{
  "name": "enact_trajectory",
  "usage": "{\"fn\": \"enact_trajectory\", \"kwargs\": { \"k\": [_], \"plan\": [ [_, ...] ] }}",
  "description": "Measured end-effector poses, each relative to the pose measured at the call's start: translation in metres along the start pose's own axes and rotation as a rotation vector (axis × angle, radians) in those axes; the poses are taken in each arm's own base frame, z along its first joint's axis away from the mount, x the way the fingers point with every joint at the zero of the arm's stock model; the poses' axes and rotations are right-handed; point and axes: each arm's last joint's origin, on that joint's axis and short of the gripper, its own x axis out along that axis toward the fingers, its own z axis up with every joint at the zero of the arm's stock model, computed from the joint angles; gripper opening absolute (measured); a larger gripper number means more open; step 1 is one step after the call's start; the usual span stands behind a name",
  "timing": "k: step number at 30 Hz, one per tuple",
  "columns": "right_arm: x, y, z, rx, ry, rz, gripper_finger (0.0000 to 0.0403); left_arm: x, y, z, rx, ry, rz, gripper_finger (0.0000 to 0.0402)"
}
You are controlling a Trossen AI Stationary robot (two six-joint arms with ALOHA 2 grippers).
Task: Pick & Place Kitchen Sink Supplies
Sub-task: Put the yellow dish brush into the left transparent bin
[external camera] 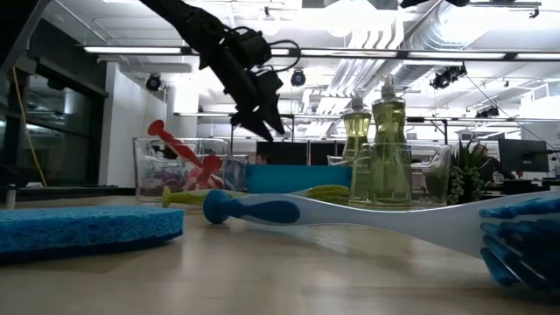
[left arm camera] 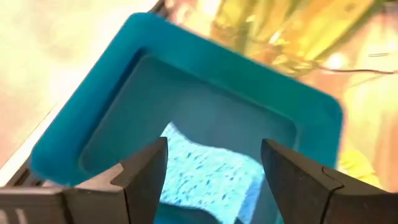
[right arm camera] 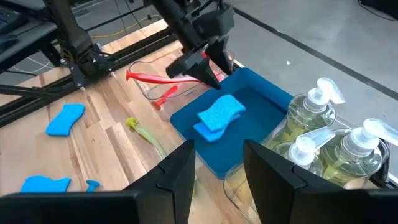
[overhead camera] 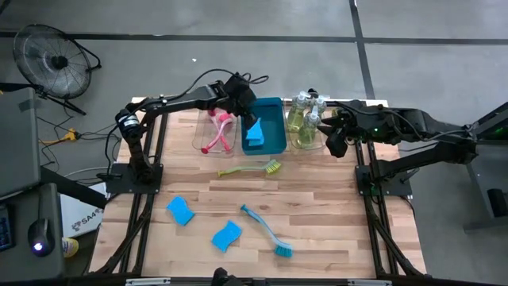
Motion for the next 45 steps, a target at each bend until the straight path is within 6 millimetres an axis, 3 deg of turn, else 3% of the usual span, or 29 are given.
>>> {"fn": "enact_trajectory", "kwargs": {
  "k": [8,13,23,28,32,41,45],
  "plan": [
    [0.0,0.001,0.001,0.009,-0.003,0.016,0.0129,-0.02,-0.014,0.024,0.196,-0.03,-0.124,0.0254],
    [0.007,0.007,0.002,0.007,0.018,0.068,0.0129,-0.047,-0.035,0.029,0.329,-0.055,-0.172,0.0254],
    [0.056,0.056,0.0,-0.086,0.016,0.137,0.0129,-0.112,-0.076,0.02,0.567,-0.073,-0.182,0.0254],
    [0.089,0.081,-0.004,-0.102,0.014,0.176,0.0129,-0.137,-0.083,0.006,0.62,-0.043,-0.195,0.0254],
    [0.117,0.095,-0.015,-0.127,0.08,0.209,0.0129,-0.152,-0.083,-0.02,0.605,-0.049,-0.194,0.0254],
    [0.18,0.118,-0.053,-0.31,0.274,0.274,0.0132,-0.188,-0.088,-0.08,0.519,-0.206,-0.239,0.0254],
    [0.212,0.124,-0.075,-0.364,0.367,0.319,0.0161,-0.199,-0.093,-0.099,0.545,-0.238,-0.256,0.0254]
  ]
}}
